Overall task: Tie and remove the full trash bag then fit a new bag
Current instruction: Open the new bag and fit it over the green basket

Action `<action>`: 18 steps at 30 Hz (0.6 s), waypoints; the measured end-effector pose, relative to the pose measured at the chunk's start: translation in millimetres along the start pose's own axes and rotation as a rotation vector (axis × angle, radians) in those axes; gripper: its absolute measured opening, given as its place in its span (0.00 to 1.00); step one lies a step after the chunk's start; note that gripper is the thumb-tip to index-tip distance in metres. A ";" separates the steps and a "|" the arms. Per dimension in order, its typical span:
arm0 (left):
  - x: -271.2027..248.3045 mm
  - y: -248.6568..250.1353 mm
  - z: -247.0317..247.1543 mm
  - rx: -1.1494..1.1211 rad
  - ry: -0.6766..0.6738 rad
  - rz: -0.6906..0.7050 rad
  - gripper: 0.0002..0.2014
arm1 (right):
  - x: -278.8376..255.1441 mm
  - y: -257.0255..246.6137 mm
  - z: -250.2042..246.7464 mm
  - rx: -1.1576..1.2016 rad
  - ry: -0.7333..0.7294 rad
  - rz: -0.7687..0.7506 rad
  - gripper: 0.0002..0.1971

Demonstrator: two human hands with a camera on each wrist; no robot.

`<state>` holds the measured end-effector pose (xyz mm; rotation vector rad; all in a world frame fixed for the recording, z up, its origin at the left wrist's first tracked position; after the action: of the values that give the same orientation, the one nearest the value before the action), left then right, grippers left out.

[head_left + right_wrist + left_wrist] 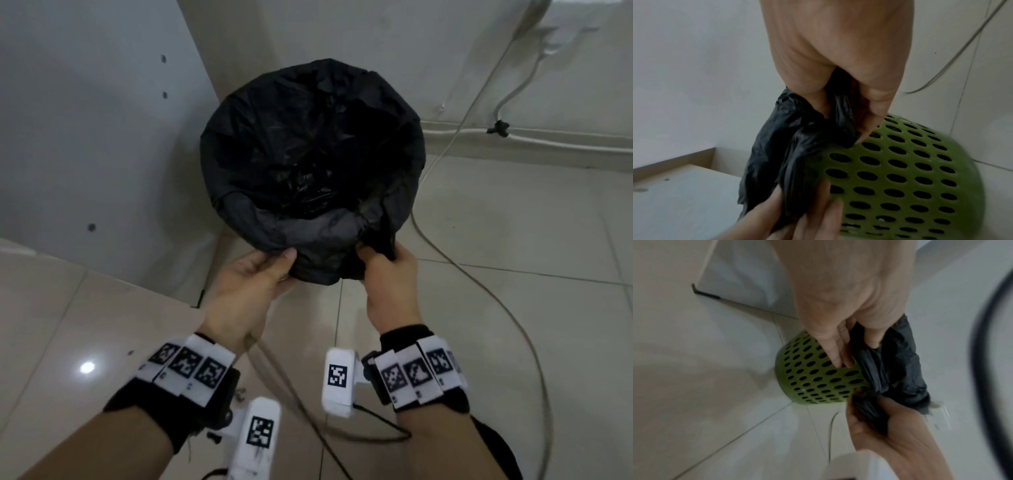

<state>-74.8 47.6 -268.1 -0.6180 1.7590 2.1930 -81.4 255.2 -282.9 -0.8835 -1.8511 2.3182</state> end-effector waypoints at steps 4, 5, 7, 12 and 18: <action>3.7 -6.0 10.9 0.015 0.058 -0.047 0.05 | -6.5 1.8 6.8 -0.114 -0.036 -0.058 0.12; 5.1 -6.6 12.0 0.031 0.068 -0.052 0.06 | -6.9 -1.3 7.6 -0.207 -0.022 -0.113 0.10; 7.5 -6.5 17.1 0.060 0.063 -0.048 0.07 | -8.3 -5.1 13.0 -0.344 -0.032 -0.184 0.07; 5.8 -3.4 28.2 0.178 0.006 -0.021 0.08 | -37.7 -3.9 42.2 -0.314 -0.353 -0.220 0.22; 7.4 -4.9 35.2 0.181 -0.050 -0.005 0.12 | -17.8 5.7 31.1 -0.254 -0.203 -0.107 0.07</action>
<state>-84.8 82.5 -269.7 -0.5198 1.8998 1.9986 -78.9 219.5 -277.1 -0.5673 -2.2519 2.2157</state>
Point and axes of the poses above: each hand's wrist, its own x-axis towards the middle knuckle, its own z-axis out of the palm, y = z × x, the point moved 10 cm from there along x, towards the middle knuckle, and after that the axes turned 2 degrees about -x, right-handed, at the moved point
